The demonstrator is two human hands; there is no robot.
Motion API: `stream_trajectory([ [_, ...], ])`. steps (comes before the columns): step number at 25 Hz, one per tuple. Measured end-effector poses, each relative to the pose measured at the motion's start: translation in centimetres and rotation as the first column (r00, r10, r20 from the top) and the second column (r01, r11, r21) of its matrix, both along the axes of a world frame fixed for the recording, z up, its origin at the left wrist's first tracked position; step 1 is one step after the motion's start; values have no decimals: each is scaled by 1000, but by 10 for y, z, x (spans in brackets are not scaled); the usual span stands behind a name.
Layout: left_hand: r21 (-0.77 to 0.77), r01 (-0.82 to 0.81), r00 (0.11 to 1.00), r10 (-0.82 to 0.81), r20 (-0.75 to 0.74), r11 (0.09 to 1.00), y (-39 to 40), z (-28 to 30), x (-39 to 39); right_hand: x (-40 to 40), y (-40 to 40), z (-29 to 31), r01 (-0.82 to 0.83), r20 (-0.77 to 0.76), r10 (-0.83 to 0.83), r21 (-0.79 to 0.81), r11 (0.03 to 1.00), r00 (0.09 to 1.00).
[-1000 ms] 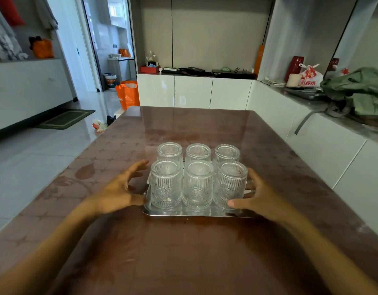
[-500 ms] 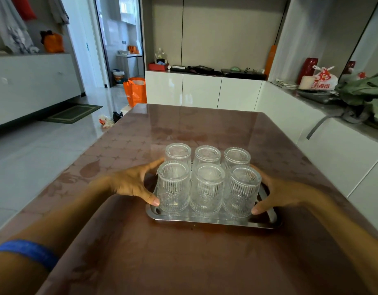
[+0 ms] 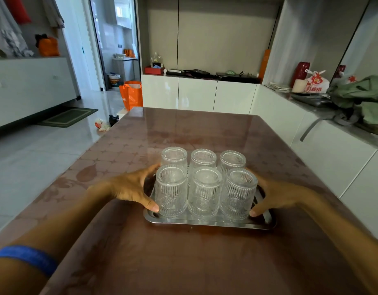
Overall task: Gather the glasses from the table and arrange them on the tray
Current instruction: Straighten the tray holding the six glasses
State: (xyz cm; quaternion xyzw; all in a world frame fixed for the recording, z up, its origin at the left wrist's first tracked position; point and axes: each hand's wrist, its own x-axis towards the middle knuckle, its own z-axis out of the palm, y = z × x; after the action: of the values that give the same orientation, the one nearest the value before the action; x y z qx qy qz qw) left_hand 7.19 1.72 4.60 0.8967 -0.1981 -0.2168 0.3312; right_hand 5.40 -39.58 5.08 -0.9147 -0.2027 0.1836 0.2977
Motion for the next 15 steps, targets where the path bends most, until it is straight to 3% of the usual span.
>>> stream_trajectory([
  [3, 75, -18, 999, 16, 29, 997, 13, 19, -7, -13, -15, 23, 117, -37, -112, 168, 979, 993],
  [6, -4, -43, 988, 43, 147, 999, 20, 57, -15, -16, -19, 58, 237, 83, -266, 263, 935, 960],
  [10, 63, 7, 949, -27, 315, 998, -23, 84, -11, -6, 37, 80, 120, 263, -138, 83, 989, 955],
  [13, 205, -4, 959, -54, 279, 979, -44, 75, -8, 3, 84, 67, -22, 323, 62, -123, 992, 944],
  [15, 200, -23, 957, -37, 289, 980, -43, 70, -8, 8, 97, 55, -31, 366, 65, -100, 995, 928],
])
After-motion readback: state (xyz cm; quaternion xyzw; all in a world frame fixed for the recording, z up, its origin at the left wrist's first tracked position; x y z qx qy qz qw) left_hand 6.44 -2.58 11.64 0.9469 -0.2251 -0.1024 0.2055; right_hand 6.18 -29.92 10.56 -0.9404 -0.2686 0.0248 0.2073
